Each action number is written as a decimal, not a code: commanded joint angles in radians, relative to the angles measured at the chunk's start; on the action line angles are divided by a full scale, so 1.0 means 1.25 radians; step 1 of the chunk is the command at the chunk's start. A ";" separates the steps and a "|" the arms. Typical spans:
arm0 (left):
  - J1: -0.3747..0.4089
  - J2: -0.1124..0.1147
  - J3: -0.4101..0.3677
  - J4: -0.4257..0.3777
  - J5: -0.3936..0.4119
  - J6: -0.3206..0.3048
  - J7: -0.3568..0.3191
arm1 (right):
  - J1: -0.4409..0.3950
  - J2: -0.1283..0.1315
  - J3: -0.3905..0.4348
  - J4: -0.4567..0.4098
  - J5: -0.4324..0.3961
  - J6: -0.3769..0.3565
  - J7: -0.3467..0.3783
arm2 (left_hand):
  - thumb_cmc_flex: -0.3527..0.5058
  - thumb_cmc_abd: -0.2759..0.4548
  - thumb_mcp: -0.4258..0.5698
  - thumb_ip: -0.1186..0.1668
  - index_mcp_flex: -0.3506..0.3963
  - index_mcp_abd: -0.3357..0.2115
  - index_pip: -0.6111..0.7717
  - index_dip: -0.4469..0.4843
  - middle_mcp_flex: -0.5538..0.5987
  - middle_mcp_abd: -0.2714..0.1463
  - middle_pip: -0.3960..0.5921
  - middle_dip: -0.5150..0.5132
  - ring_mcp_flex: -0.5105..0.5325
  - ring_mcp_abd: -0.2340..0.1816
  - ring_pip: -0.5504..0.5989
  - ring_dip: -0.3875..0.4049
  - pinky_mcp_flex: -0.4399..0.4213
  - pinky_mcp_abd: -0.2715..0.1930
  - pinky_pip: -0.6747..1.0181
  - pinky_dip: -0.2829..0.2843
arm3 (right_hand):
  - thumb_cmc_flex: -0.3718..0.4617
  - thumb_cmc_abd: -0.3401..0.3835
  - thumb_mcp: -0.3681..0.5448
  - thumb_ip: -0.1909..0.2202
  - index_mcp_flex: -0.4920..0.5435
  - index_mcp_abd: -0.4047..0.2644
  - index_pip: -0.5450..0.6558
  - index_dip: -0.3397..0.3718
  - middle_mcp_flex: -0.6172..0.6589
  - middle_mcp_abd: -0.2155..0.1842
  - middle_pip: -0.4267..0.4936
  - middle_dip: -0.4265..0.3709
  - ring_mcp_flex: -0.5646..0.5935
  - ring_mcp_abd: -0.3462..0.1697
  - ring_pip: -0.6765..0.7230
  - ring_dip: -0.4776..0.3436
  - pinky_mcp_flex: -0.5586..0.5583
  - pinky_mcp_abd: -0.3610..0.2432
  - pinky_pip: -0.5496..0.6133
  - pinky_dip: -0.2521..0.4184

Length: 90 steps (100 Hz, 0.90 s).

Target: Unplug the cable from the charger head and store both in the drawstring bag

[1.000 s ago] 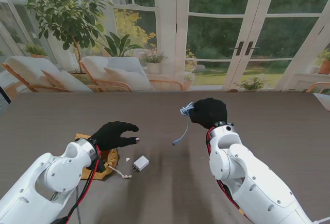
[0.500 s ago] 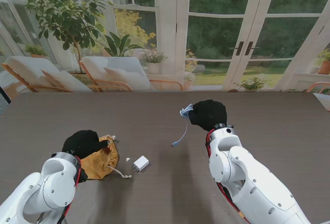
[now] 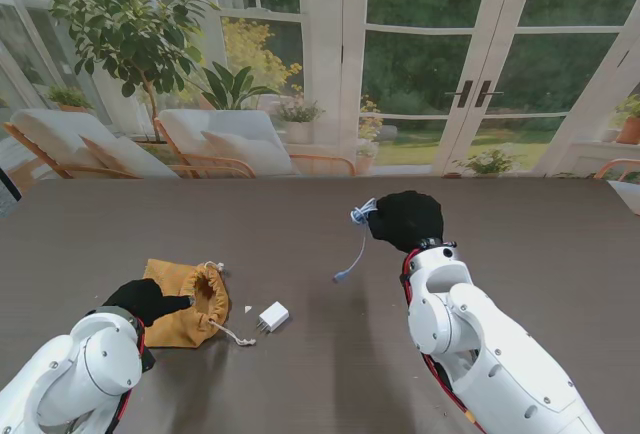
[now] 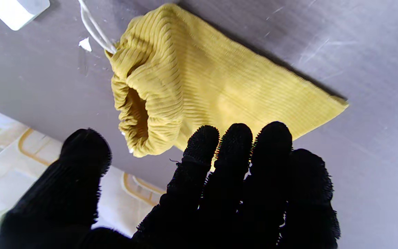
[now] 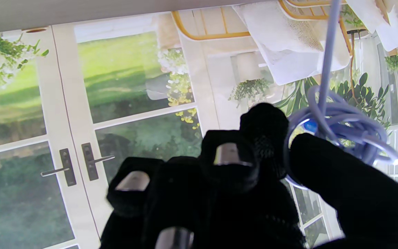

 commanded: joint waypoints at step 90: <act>-0.137 0.024 0.089 0.128 -0.022 0.110 -0.057 | -0.017 -0.003 0.008 -0.014 0.009 -0.020 0.003 | -0.018 0.032 -0.012 0.015 0.034 -0.002 0.197 0.104 0.088 -0.020 0.116 0.071 0.159 -0.013 0.106 -0.013 0.143 0.015 0.156 -0.006 | 0.012 0.031 0.014 0.030 0.047 0.096 0.054 0.032 0.048 0.101 0.084 0.018 -0.001 -0.158 0.015 0.009 0.453 -0.132 0.190 0.016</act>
